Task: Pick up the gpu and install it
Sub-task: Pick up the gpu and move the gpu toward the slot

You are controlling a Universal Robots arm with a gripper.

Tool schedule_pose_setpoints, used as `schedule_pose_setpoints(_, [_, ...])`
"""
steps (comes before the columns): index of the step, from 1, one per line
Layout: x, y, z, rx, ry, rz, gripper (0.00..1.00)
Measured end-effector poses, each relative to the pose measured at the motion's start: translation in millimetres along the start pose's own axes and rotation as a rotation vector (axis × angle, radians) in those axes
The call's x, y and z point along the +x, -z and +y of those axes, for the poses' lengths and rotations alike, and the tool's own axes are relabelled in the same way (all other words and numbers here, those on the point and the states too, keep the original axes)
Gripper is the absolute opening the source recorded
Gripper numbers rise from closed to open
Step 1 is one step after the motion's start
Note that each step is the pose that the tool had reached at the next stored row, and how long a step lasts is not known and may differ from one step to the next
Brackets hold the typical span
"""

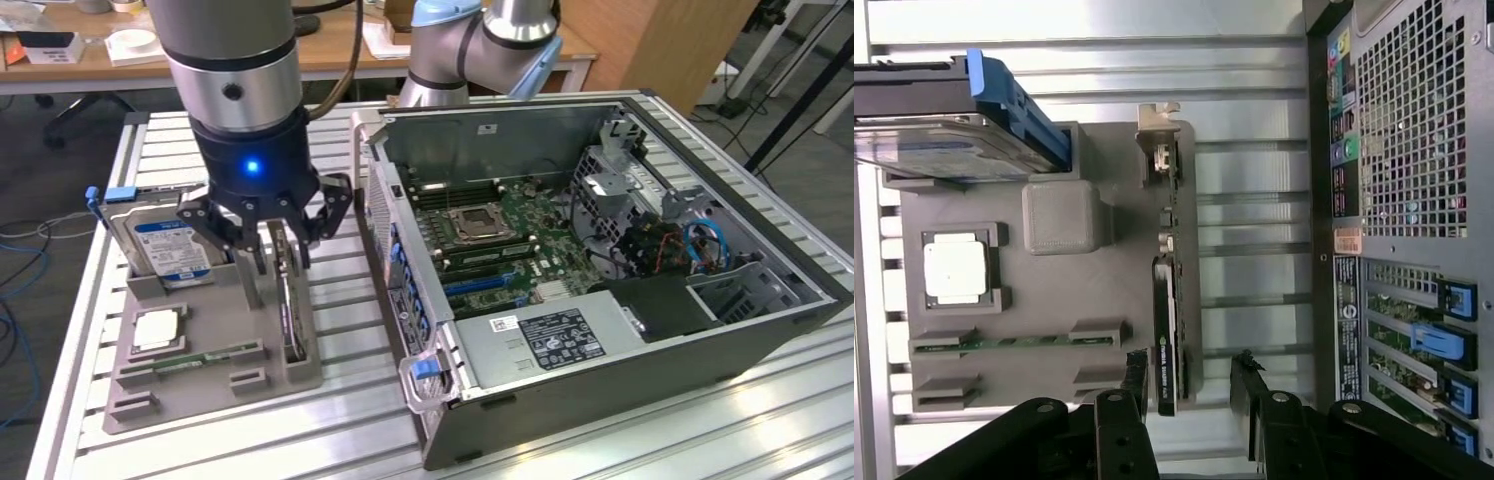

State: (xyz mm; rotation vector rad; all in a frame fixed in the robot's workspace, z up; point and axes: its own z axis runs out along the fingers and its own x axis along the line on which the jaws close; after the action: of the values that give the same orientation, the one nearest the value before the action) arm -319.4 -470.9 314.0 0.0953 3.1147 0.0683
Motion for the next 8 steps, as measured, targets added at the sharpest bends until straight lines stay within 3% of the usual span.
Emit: schedule_pose_setpoints(8, [0.2, -9.4, -0.6, -0.0002, 0.000, -0.0024, 0.46])
